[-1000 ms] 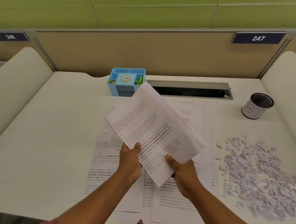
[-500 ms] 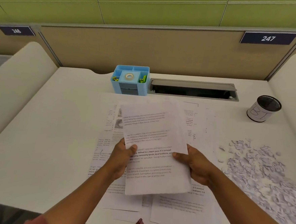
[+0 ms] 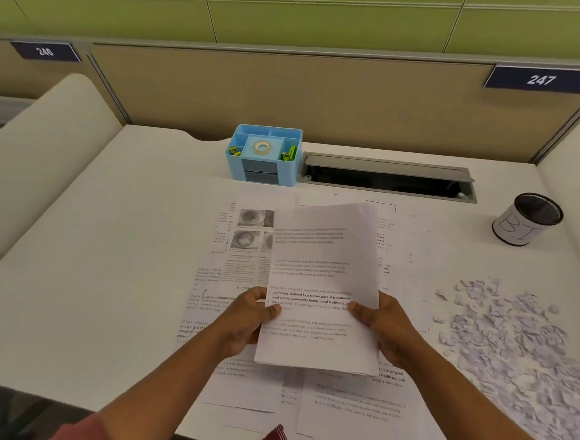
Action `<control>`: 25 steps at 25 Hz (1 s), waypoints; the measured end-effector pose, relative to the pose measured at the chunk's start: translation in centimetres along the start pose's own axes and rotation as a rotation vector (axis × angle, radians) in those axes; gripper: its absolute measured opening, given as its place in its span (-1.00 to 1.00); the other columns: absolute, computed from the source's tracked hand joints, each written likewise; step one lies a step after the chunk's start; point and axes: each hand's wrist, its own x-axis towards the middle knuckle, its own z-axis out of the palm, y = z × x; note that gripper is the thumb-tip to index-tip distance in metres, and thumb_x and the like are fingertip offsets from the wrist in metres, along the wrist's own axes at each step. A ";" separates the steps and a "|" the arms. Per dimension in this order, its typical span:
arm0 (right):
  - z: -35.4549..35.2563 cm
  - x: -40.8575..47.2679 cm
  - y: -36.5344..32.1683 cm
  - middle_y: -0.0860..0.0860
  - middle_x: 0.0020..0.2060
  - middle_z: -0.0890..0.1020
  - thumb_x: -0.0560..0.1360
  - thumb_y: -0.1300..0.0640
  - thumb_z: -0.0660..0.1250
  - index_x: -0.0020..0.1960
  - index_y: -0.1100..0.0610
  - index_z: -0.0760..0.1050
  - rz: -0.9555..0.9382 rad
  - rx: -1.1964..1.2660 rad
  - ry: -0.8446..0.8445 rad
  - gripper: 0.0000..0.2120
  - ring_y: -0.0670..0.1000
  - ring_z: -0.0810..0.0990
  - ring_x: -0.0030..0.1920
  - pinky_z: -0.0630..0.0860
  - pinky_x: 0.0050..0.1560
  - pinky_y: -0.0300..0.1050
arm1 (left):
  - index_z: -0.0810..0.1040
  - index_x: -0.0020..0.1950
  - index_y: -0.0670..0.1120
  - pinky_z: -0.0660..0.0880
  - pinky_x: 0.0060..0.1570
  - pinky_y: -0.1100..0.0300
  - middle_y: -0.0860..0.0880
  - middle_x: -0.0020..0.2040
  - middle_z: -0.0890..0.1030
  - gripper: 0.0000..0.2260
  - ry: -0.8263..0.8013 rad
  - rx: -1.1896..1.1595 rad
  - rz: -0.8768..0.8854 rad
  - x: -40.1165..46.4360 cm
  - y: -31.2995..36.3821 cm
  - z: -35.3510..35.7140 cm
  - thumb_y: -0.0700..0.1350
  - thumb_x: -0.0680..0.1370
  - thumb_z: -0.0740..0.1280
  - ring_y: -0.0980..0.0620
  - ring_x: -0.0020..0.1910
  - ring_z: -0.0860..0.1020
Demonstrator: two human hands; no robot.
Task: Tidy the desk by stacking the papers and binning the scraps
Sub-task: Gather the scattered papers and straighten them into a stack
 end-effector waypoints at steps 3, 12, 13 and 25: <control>-0.5 0.4 0.5 0.12 0.06 0.73 0.56 0.28 0.39 0.28 0.18 0.54 -0.013 0.051 0.021 -0.70 0.19 0.72 0.06 0.62 0.15 0.25 | 0.48 0.30 -0.08 0.65 0.00 -0.07 -0.10 0.11 0.72 -0.68 -0.052 0.005 -0.039 -0.4 -1.0 -0.7 -0.28 0.58 0.41 -0.15 0.10 0.69; -0.3 1.4 1.3 0.09 0.08 0.73 0.56 0.27 0.40 0.22 0.10 0.56 -0.041 0.109 0.098 -0.74 0.18 0.70 0.09 0.62 0.16 0.23 | 0.55 0.15 -0.18 0.64 -0.17 0.12 -0.17 -0.11 0.74 -0.78 0.058 0.261 -0.088 -1.2 -2.5 -2.3 -0.26 0.54 0.48 -0.03 -0.22 0.69; -0.3 1.6 1.3 0.09 0.08 0.73 0.56 0.27 0.40 0.20 0.08 0.57 -0.041 0.106 0.104 -0.76 0.17 0.70 0.09 0.61 0.16 0.22 | 0.56 0.11 -0.16 0.64 -0.16 0.11 -0.16 -0.12 0.74 -0.79 0.116 0.314 -0.064 -1.1 -2.7 -2.7 -0.25 0.52 0.49 -0.03 -0.23 0.69; 0.7 6.1 -0.2 0.13 0.11 0.70 0.54 0.33 0.41 0.28 0.17 0.54 0.001 0.151 0.139 -0.68 0.20 0.68 0.10 0.60 0.18 0.22 | 0.42 0.42 -0.03 0.45 0.34 0.02 0.00 0.33 0.43 -0.55 0.487 0.512 0.195 2.1 -2.8 -6.0 -0.16 0.56 0.44 -0.03 0.30 0.47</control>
